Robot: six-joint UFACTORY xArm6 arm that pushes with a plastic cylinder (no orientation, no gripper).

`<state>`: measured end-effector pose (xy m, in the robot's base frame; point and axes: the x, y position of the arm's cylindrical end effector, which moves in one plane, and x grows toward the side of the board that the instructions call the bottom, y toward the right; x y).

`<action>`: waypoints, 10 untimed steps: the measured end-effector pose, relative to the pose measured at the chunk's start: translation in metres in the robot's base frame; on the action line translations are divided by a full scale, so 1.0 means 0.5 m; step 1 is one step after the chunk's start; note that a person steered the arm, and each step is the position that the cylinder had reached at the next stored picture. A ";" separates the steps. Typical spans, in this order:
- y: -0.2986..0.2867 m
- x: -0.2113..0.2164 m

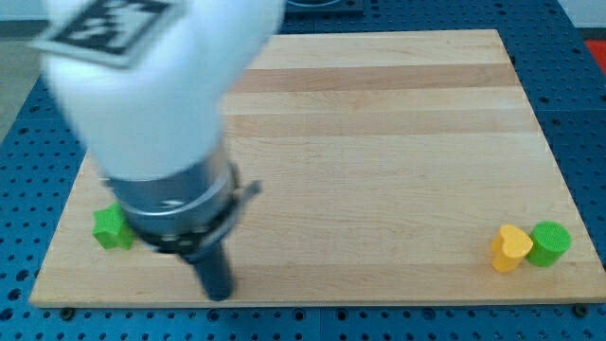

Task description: Push green star towards green circle

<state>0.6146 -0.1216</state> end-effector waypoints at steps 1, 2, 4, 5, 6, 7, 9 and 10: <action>-0.159 0.000; -0.282 -0.014; -0.317 -0.109; -0.306 -0.121; -0.282 -0.128; -0.231 -0.130; -0.121 -0.133; -0.100 -0.120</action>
<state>0.5547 -0.1716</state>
